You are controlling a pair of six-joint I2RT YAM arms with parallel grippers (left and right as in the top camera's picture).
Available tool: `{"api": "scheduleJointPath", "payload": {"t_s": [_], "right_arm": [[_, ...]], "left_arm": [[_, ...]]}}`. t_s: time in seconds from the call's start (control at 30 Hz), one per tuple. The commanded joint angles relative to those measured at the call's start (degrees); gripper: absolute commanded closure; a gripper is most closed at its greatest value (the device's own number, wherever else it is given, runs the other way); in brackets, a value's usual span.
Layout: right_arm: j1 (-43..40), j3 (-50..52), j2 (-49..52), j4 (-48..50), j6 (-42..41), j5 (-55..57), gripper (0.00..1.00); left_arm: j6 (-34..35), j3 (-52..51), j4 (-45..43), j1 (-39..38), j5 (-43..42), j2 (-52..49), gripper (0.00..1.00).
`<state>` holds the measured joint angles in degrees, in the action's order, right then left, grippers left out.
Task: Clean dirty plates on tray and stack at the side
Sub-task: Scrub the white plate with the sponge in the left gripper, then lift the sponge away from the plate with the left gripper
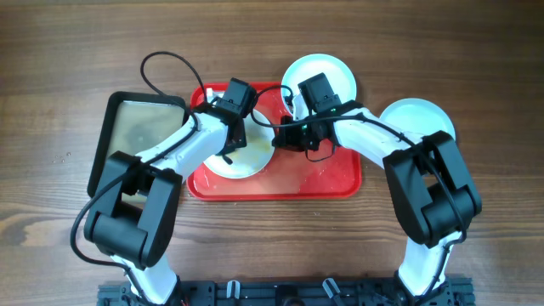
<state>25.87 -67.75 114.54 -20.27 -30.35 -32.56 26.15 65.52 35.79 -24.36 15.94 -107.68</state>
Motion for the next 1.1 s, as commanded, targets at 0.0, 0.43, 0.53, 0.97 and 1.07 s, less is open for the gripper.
{"api": "scheduleJointPath", "payload": {"t_s": [0.0,0.43,0.53,0.97,1.07], "right_arm": [[-0.02,-0.26,0.37,-0.11,-0.09,-0.31,0.96],[5.42,-0.26,0.37,2.69,-5.97,10.73,0.96],[5.40,-0.26,0.37,2.40,-6.27,10.71,0.96],[3.78,-0.35,-1.09,-0.24,-6.14,8.74,0.96],[3.78,-0.50,-4.63,-2.21,-3.04,12.24,0.96]], "left_arm": [[-0.24,-0.72,-3.37,-0.39,-31.74,-0.87,0.96],[-0.17,-0.63,-4.11,-0.04,-32.35,-0.85,0.96],[0.13,1.51,-1.70,1.73,-27.47,-0.79,0.96],[0.22,25.09,17.44,9.99,0.42,-0.42,0.96],[0.20,28.37,18.36,11.32,-5.09,-0.22,0.96]]}}
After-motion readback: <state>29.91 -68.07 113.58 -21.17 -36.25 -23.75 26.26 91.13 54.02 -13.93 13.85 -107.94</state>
